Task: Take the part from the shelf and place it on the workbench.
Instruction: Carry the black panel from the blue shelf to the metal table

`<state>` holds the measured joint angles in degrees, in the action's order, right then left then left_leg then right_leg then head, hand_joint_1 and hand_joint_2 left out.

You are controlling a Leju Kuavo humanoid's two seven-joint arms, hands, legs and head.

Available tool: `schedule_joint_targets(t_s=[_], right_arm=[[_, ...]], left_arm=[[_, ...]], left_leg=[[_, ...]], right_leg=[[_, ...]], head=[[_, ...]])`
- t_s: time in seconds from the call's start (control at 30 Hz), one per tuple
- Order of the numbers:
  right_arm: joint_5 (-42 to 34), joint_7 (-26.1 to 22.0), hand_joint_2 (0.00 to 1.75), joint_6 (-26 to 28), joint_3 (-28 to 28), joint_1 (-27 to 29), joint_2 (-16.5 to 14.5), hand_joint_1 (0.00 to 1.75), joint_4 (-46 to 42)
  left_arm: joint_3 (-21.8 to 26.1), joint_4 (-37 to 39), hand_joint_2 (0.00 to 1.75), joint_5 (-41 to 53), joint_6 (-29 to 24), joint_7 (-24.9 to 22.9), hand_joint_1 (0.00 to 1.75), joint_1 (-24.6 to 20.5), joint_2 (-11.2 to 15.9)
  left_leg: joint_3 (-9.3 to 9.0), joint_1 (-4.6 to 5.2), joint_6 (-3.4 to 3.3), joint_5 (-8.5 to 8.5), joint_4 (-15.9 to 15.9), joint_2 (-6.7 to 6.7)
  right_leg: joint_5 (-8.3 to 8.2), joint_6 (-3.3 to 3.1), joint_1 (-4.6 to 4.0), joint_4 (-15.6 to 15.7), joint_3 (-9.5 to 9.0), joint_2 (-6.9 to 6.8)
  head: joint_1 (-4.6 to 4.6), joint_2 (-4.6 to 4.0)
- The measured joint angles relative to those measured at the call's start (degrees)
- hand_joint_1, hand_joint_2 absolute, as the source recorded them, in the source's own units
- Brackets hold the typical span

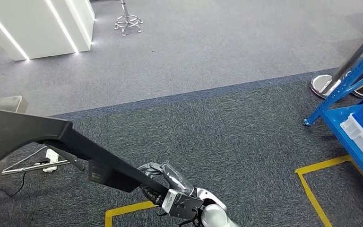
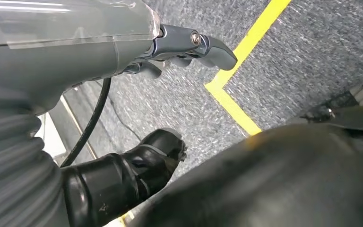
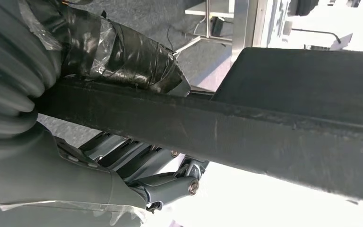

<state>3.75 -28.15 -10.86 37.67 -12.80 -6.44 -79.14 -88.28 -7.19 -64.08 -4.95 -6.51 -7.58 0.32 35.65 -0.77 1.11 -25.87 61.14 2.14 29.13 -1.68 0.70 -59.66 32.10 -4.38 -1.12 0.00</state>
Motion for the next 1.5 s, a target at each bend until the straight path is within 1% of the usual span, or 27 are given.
schedule_joint_targets(t_s=[0.07, 0.13, 0.2, 0.27, 0.33, 0.37, 0.4, 0.43, 0.5, 0.57, 0.63, 0.67, 0.73, 0.8, 0.87, 0.9, 0.93, 0.97, 1.03, 1.1, 1.17, 1.23, 1.3, 1.37, 1.4, 1.43, 1.5], right_arm=[[-0.08, 0.01, 1.75, -0.01, -0.01, -0.04, -0.01, 1.59, -0.20], [-0.13, 0.01, 1.75, -0.03, 0.01, -0.08, -0.01, 1.59, -0.35], [-0.19, 0.02, 1.75, -0.03, 0.01, -0.11, 0.02, 1.59, -0.47], [-0.32, 0.03, 1.75, -0.03, 0.01, -0.04, 0.16, 1.59, -0.61], [-0.46, 0.08, 1.75, -0.04, 0.01, 0.17, 0.42, 1.59, -0.66], [-0.51, 0.10, 1.75, -0.05, 0.01, 0.26, 0.55, 1.59, -0.66], [-0.56, 0.11, 1.75, -0.05, 0.01, 0.31, 0.63, 1.59, -0.67], [-0.59, 0.12, 1.75, -0.07, 0.01, 0.31, 0.68, 1.59, -0.69], [-0.67, 0.13, 1.75, -0.09, 0.01, 0.30, 0.71, 1.59, -0.77], [-0.73, 0.14, 1.75, -0.10, 0.01, 0.32, 0.76, 1.59, -0.83], [-0.77, 0.17, 1.75, -0.11, 0.01, 0.28, 0.77, 1.59, -0.87], [-0.79, 0.20, 1.75, -0.11, 0.01, 0.23, 0.73, 1.59, -0.91], [-0.91, 0.19, 1.75, -0.15, 0.01, 0.16, 0.62, 1.59, -1.03], [-1.03, 0.22, 1.75, -0.31, 0.01, 0.18, 0.60, 1.59, -1.14], [-1.06, 0.28, 1.75, -0.51, 0.01, 0.25, 0.67, 1.59, -1.16], [-1.08, 0.30, 1.75, -0.60, 0.01, 0.27, 0.69, 1.59, -1.16], [-1.10, 0.30, 1.75, -0.69, 0.01, 0.27, 0.69, 1.59, -1.17], [-1.13, 0.30, 1.75, -0.77, 0.01, 0.24, 0.68, 1.59, -1.19], [-1.18, 0.30, 1.75, -0.91, 0.01, 0.14, 0.67, 1.59, -1.26], [-1.26, 0.31, 1.75, -0.96, 0.01, 0.06, 0.65, 1.59, -1.33], [-1.36, 0.33, 1.75, -0.98, 0.01, -0.02, 0.62, 1.59, -1.37], [-1.48, 0.36, 1.75, -0.98, 0.01, -0.17, 0.61, 1.59, -1.51], [-1.59, 0.38, 1.75, -0.98, 0.01, -0.16, 0.69, 1.59, -1.63], [-1.61, 0.43, 1.75, -0.99, 0.01, 0.06, 0.91, 1.59, -1.63], [-1.61, 0.45, 1.75, -1.00, 0.01, 0.15, 1.02, 1.59, -1.62], [-1.62, 0.45, 1.75, -1.01, 0.01, 0.19, 1.09, 1.59, -1.63], [-1.64, 0.45, 1.75, -1.02, 0.01, 0.14, 1.14, 1.59, -1.64]], left_arm=[[0.00, 0.00, 1.75, -0.01, -0.01, 0.00, 0.00, -0.08, 0.01], [0.00, 0.00, 1.75, -0.01, -0.02, 0.00, 0.00, 0.09, 0.01], [-0.01, 0.00, 1.75, -0.01, -0.01, 0.00, 0.00, 0.22, -0.04], [-0.02, 0.00, 1.75, -0.01, -0.01, 0.00, 0.00, 0.12, -0.08], [-0.02, 0.00, 1.75, -0.01, -0.04, 0.00, 0.00, 0.00, -0.08], [-0.02, 0.00, 1.75, -0.01, -0.04, 0.00, 0.00, 0.00, -0.07], [-0.02, 0.00, 1.75, -0.01, -0.04, 0.00, 0.00, 0.01, -0.07], [-0.02, 0.00, 1.75, -0.01, -0.03, 0.00, 0.00, 0.03, -0.08], [-0.02, 0.00, 1.75, -0.02, 0.01, 0.00, 0.00, 0.04, -0.16], [-0.02, 0.00, 1.75, -0.03, 0.04, 0.00, 0.00, 0.05, -0.22], [-0.02, 0.00, 1.75, -0.03, 0.05, 0.00, 0.00, 0.18, -0.21], [-0.02, 0.00, 1.75, -0.03, 0.05, 0.00, 0.00, 0.27, -0.19], [-0.02, 0.00, 1.75, -0.03, 0.04, -0.01, 0.00, 0.25, -0.14], [-0.02, 0.00, 1.75, -0.03, 0.03, -0.01, 0.00, 0.09, -0.15], [-0.02, 0.00, 1.75, -0.03, 0.03, 0.00, 0.00, 0.07, -0.16], [-0.02, 0.00, 1.75, -0.03, 0.03, 0.00, 0.00, 0.12, -0.16], [-0.02, 0.00, 1.75, -0.04, 0.03, 0.00, 0.00, 0.17, -0.16], [-0.02, 0.00, 1.75, -0.04, 0.02, 0.00, 0.00, 0.19, -0.15], [-0.02, 0.00, 1.75, -0.05, 0.00, 0.00, 0.00, 0.07, -0.13], [-0.02, 0.00, 1.75, -0.09, -0.02, 0.00, 0.00, 0.01, -0.12], [-0.02, 0.00, 1.75, -0.13, -0.02, 0.00, 0.00, 0.20, -0.13], [-0.03, 0.00, 1.75, -0.15, -0.01, -0.01, 0.00, 0.32, -0.15], [-0.04, 0.00, 1.75, -0.17, -0.01, -0.01, 0.00, 0.22, -0.16], [-0.04, 0.00, 1.75, -0.18, -0.03, 0.00, 0.00, 0.09, -0.15], [-0.04, 0.00, 1.75, -0.18, -0.03, 0.00, 0.00, 0.07, -0.14], [-0.04, 0.00, 1.75, -0.18, -0.03, 0.00, 0.00, 0.08, -0.14], [-0.04, 0.00, 1.75, -0.18, -0.01, 0.00, 0.00, 0.12, -0.17]], left_leg=[[-1.29, 0.52, -0.67, 0.36, -2.81, 0.73], [-1.25, 0.50, -1.40, 0.59, -3.12, -0.36], [-1.61, 0.22, -2.20, 0.99, -3.81, -1.33], [-1.84, 0.15, -2.75, 1.18, -4.13, -2.36], [-1.81, 0.26, -2.96, 1.14, -4.05, -3.62], [-1.83, 0.29, -2.98, 1.09, -3.96, -4.35], [-1.85, 0.30, -2.92, 1.03, -3.80, -5.11], [-1.87, 0.28, -2.81, 0.91, -3.55, -5.91], [-1.63, 0.26, -2.37, 0.53, -2.79, -7.37], [-1.12, 0.14, -1.74, 0.34, -2.28, -8.47], [-0.82, -0.16, -0.94, 0.41, -2.37, -9.36], [-0.70, -0.20, -0.61, 0.28, -2.16, -8.91], [0.71, -0.09, -0.10, -1.34, 0.80, -6.27], [4.01, -0.10, 0.31, -4.37, 7.40, -3.52], [6.68, -0.22, 0.55, -5.74, 12.40, -2.74], [6.65, -0.25, 0.56, -4.97, 12.19, -2.57], [5.39, -0.26, 0.45, -3.26, 9.68, -2.31], [3.34, -0.19, 0.24, -1.25, 5.67, -1.58], [-0.14, 0.38, -0.49, 1.00, -1.01, 0.40], [-0.88, 0.96, -1.13, 1.01, -2.73, 0.95], [-0.95, 0.87, -1.68, 1.28, -3.27, -0.26], [-1.35, 0.52, -2.33, 1.67, -4.05, -1.42], [-1.51, 0.36, -2.73, 1.87, -4.30, -2.55], [-1.45, 0.42, -2.83, 1.87, -4.14, -3.92], [-1.44, 0.43, -2.79, 1.82, -3.98, -4.71], [-1.43, 0.42, -2.69, 1.74, -3.76, -5.51], [-1.32, 0.35, -2.30, 1.43, -3.09, -6.97]], right_leg=[[0.21, 0.60, -0.18, 0.08, -0.21, -0.80], [0.36, 1.28, -0.14, 0.24, -0.44, -1.33], [1.71, 1.77, -0.02, -1.33, -0.03, 0.43], [5.07, 1.84, 0.08, -7.33, 2.66, 3.17], [7.69, 1.76, 0.07, -14.33, 6.28, 4.09], [7.49, 1.72, 0.06, -15.67, 7.18, 4.19], [6.10, 1.66, 0.08, -14.73, 7.01, 4.29], [3.85, 1.55, 0.10, -11.71, 5.85, 4.63], [0.25, 1.29, 0.21, -4.39, 2.82, 6.81], [-0.58, 1.11, 0.15, -1.22, 1.58, 8.24], [-0.70, 0.62, 0.00, -0.91, 1.44, 7.31], [-0.82, 0.23, 0.00, -0.60, 1.17, 6.73], [-1.02, -0.48, 0.16, 0.07, 0.58, 5.34], [-0.88, -0.83, -0.04, 0.20, 0.32, 3.83], [-0.64, -0.93, -0.20, 0.16, 0.23, 2.31], [-0.50, -0.90, -0.25, 0.15, 0.13, 1.61], [-0.35, -0.84, -0.28, 0.15, -0.04, 0.97], [-0.17, -0.73, -0.32, 0.15, -0.27, 0.35], [0.17, -0.34, -0.54, 0.18, -0.64, -0.69], [0.36, 0.20, -0.67, 0.29, -0.82, -1.56], [0.60, 0.84, -0.55, 0.31, -1.11, -2.15], [2.19, 1.32, -0.37, -1.86, -0.37, -0.07], [5.40, 1.44, -0.18, -8.17, 2.63, 3.01], [7.14, 1.49, -0.08, -14.27, 6.00, 4.00], [6.43, 1.50, -0.06, -14.83, 6.65, 4.14], [4.71, 1.49, -0.01, -13.22, 6.26, 4.32], [0.75, 1.37, 0.20, -6.40, 3.56, 5.86]], head=[[-0.03, 0.00], [-0.03, 0.00], [-0.10, 0.00], [-0.16, 0.00], [-0.16, 0.00], [-0.16, 0.00], [-0.16, 0.00], [-0.17, 0.00], [-0.17, 0.00], [-0.16, 0.00], [-0.15, 0.00], [-0.14, 0.00], [-0.01, 0.00], [0.11, 0.00], [0.11, 0.00], [0.11, 0.00], [0.12, 0.00], [0.12, 0.00], [0.12, 0.00], [0.11, 0.00], [0.11, 0.00], [0.08, 0.00], [0.02, 0.00], [0.01, 0.00], [0.02, 0.00], [0.01, 0.00], [0.01, 0.00]])
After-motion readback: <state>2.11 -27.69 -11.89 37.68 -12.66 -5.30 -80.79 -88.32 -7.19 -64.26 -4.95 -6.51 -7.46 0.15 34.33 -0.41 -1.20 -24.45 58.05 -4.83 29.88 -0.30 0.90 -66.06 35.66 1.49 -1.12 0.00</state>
